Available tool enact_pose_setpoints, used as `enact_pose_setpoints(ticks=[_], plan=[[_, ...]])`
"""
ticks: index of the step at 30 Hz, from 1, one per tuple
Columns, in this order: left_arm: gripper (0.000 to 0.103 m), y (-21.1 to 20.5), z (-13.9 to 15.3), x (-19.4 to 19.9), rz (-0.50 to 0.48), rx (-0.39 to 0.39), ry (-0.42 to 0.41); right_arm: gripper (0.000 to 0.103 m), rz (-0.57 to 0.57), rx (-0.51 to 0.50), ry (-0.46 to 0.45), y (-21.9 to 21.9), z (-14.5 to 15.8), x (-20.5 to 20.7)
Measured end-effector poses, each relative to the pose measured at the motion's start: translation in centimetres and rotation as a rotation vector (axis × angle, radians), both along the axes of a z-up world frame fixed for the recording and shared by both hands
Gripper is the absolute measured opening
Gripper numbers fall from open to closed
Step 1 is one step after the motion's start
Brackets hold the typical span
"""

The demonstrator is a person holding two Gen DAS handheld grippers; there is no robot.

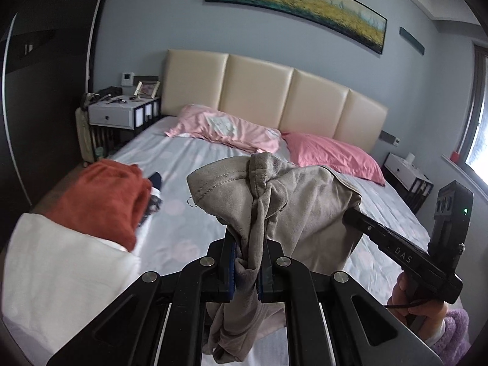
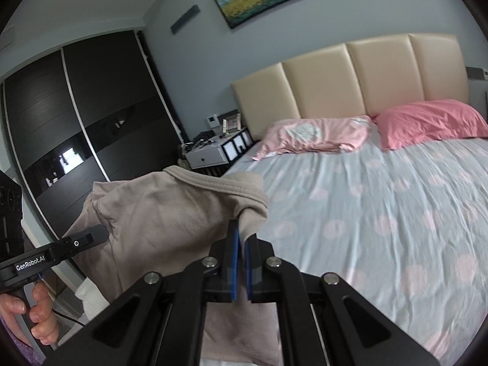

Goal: Fold clothes
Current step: 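Lift the folded beige shirt with both tools and carry it toward the clothes stack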

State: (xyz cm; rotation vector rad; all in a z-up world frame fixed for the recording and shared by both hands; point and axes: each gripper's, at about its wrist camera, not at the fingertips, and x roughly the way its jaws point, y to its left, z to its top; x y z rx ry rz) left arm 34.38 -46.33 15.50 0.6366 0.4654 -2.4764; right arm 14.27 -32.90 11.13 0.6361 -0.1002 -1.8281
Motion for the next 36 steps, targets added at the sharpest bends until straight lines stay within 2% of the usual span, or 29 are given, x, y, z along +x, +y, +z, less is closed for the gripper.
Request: enact_pose_setpoints(ticks=[5,10,16,20,24,29,36], plan=[[0.010,-1.5,2.0,4.5,0.090,-0.008,0.017,0.003,0.107,-0.021,0.021,-4.3,3.0,2.3],[0.010,-4.0,3.5,9.7,0.195,0.018,0.056,0.003,0.234,-0.039,0.040,-9.7,6.1,5.4],[0.010,-6.4,3.4,15.6,0.336,0.055,0.078,0.003,0.401,-0.003,0.075,-17.1,8.4,10.2],[0.010,-7.6,2.7,18.9,0.435,0.080,0.068,0.003,0.520,0.060,0.104,-22.4,9.1,14.4],[0.010,-9.9,0.0,22.1,0.529,0.150,0.040,0.003,0.616,0.156,0.156,-28.3,7.3,18.9],[0.010,-13.0,-4.4,25.2,0.614,0.254,0.003,0.003,0.725,0.280,0.213,-34.5,2.7,24.1],[0.010,-17.0,-10.4,28.2,0.685,0.386,-0.041,0.003,0.797,0.385,0.213,-39.8,-3.4,28.5]])
